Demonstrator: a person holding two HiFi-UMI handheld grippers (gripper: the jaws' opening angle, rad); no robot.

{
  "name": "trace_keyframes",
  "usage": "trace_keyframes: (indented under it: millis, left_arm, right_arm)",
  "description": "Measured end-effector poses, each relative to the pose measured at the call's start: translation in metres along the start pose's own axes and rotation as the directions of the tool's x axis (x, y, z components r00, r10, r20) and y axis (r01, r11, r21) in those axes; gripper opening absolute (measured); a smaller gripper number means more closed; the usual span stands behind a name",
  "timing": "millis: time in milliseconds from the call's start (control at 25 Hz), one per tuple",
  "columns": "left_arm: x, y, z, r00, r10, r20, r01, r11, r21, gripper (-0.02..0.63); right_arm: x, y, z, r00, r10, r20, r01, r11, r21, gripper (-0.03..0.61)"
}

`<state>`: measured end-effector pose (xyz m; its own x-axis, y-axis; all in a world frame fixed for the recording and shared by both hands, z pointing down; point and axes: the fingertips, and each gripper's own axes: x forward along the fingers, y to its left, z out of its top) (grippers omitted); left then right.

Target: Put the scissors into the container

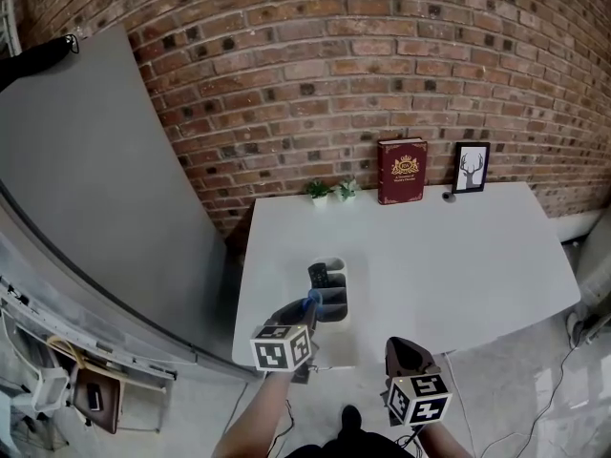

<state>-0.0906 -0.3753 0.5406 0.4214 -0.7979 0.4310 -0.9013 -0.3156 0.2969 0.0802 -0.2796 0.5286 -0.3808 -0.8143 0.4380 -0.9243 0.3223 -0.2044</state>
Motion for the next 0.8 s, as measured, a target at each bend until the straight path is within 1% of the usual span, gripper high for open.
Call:
trace_keyframes:
  millis: [320,440,560,800]
  left_arm:
    - [-0.002,0.004,-0.002,0.999,0.015,-0.030,-0.014,1.000,0.006,0.044]
    - [-0.004,0.006,-0.006,0.998,0.028,-0.048,-0.028,1.000,0.012,0.077]
    - [-0.008,0.006,-0.014,0.997,0.025,-0.067,-0.024,1.000,0.017,0.110]
    - [-0.022,0.000,-0.030,0.996,0.016,-0.089,-0.013,1.000,0.028,0.117]
  right_arm:
    - [0.000,0.003,-0.004,1.000,0.011,-0.012,-0.011,1.000,0.004,0.000]
    - [0.001,0.006,-0.005,1.000,0.018,-0.014,-0.018,1.000,-0.001,0.000]
    - [0.001,0.007,-0.005,1.000,0.022,-0.013,-0.022,1.000,-0.002,0.000]
    - [0.002,0.008,-0.007,0.999,0.029,-0.019,-0.029,1.000,-0.008,0.000]
